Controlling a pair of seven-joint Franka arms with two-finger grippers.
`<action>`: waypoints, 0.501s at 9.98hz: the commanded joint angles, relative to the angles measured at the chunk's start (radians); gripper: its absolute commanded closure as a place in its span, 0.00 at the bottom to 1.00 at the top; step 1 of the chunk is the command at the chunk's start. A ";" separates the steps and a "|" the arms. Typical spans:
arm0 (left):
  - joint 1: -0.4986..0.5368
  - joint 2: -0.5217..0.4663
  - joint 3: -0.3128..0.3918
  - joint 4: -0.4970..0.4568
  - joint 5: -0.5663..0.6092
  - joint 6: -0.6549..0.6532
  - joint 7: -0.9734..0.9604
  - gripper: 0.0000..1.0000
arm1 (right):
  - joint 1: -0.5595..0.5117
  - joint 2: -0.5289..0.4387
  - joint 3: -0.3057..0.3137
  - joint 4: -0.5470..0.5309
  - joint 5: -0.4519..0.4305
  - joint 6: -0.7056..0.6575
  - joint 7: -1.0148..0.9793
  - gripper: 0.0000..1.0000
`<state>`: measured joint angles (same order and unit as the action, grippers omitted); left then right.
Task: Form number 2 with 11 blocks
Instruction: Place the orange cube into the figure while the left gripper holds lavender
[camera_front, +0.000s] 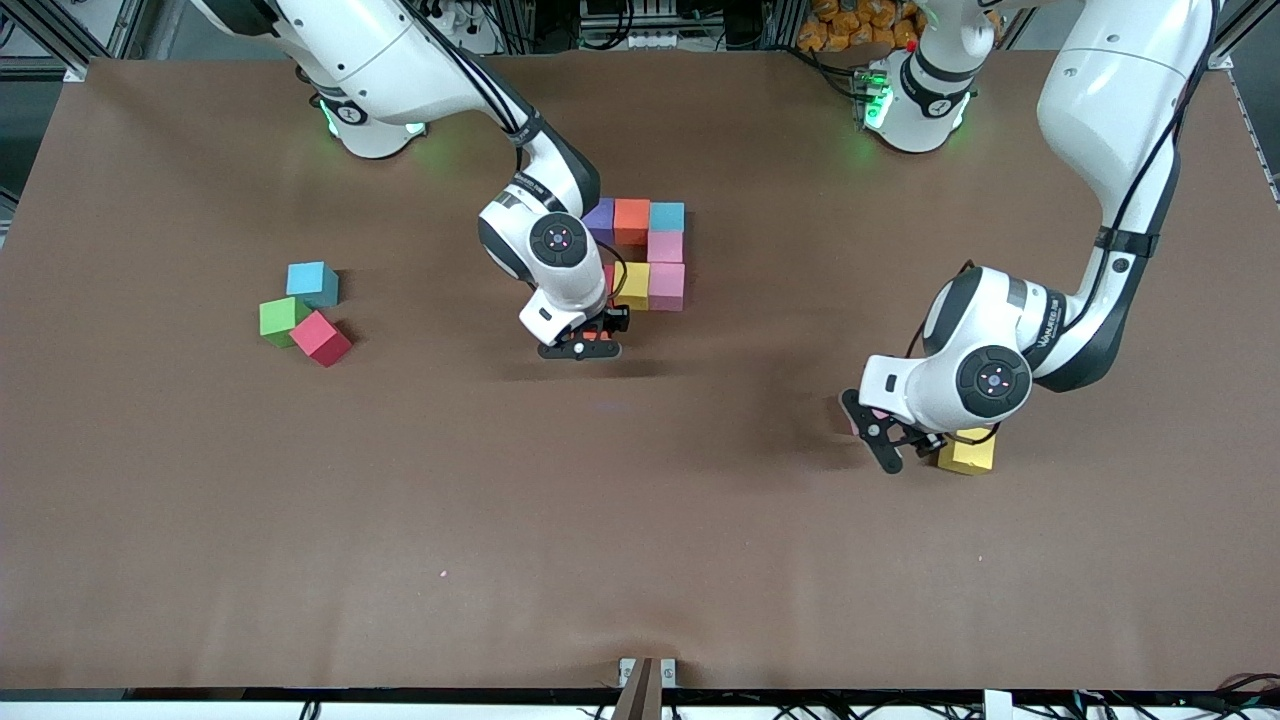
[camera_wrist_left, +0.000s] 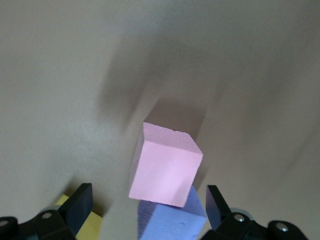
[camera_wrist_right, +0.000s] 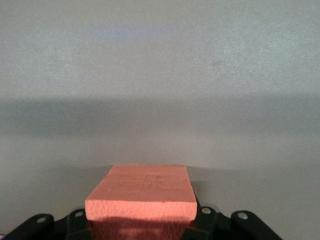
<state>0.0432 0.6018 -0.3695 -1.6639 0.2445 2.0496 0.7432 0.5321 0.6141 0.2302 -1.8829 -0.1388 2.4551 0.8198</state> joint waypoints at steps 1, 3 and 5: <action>0.007 0.019 -0.003 0.001 0.036 0.021 0.115 0.00 | 0.016 0.021 -0.006 0.008 -0.015 -0.004 0.024 0.67; 0.004 0.027 -0.003 -0.002 0.073 0.036 0.125 0.00 | 0.016 0.021 -0.006 0.008 -0.015 -0.004 0.024 0.62; -0.005 0.044 -0.003 -0.004 0.076 0.047 0.125 0.00 | 0.016 0.021 -0.005 0.008 -0.015 -0.005 0.024 0.60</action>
<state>0.0434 0.6392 -0.3694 -1.6647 0.2949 2.0831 0.8510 0.5322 0.6143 0.2302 -1.8828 -0.1389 2.4551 0.8198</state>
